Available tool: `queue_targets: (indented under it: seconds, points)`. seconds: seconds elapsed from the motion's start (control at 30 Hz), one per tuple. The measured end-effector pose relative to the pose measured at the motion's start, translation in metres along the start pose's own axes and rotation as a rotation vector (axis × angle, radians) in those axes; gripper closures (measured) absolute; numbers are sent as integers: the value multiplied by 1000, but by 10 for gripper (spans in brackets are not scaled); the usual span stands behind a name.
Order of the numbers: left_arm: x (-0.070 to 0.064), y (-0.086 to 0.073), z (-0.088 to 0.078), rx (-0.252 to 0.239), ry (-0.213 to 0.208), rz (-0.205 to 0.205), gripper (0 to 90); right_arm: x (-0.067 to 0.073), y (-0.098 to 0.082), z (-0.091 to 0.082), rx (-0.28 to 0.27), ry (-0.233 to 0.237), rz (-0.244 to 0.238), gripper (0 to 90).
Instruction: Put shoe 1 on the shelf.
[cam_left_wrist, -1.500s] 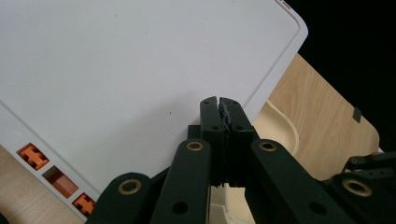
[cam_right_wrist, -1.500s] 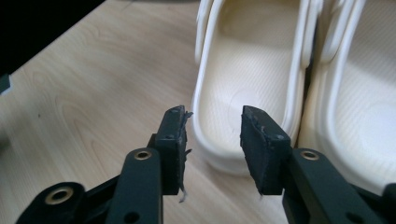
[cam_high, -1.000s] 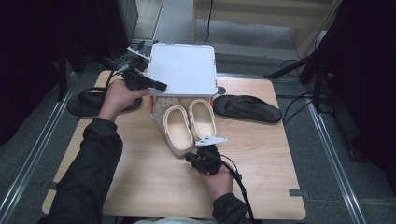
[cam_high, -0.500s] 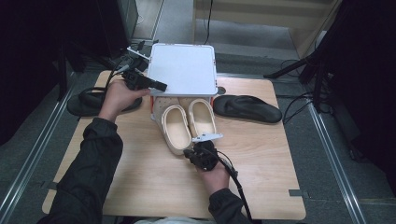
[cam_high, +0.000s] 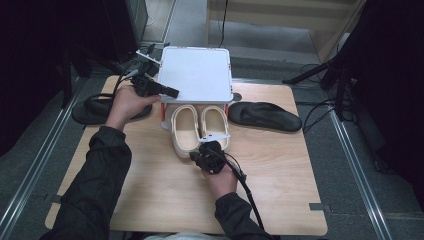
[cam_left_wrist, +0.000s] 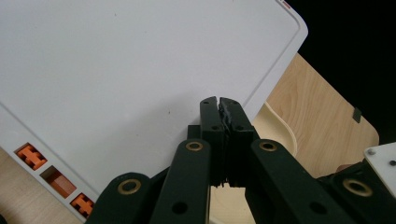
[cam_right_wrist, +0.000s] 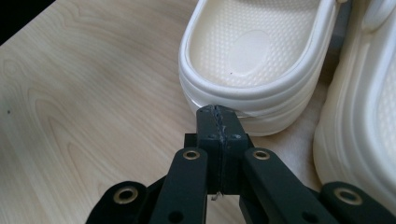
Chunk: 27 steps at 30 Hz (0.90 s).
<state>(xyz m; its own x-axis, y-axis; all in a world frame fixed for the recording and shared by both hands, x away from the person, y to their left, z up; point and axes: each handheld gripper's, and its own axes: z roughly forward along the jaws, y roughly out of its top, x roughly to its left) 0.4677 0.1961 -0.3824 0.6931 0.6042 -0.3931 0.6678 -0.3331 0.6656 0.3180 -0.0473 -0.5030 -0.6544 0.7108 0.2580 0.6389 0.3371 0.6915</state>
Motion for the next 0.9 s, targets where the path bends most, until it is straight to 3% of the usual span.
queue_targets:
  seconds: [0.2,0.37,0.57,0.67,0.83,0.9]
  points:
    - [0,0,0,-1,5,-1,892,0,12,9,21,-17,-19,900]
    - [0,0,0,-1,4,-2,892,-4,22,19,27,-28,17,900]
    - [1,0,0,-3,0,-4,892,-1,33,27,30,-78,3,900]
    - [1,0,0,-1,4,-1,892,-2,37,34,27,-82,3,900]
    - [1,0,0,-4,-1,-3,892,-7,47,43,9,-88,37,884]
    - [1,-1,0,-5,-2,-5,889,-9,51,47,4,-84,77,868]
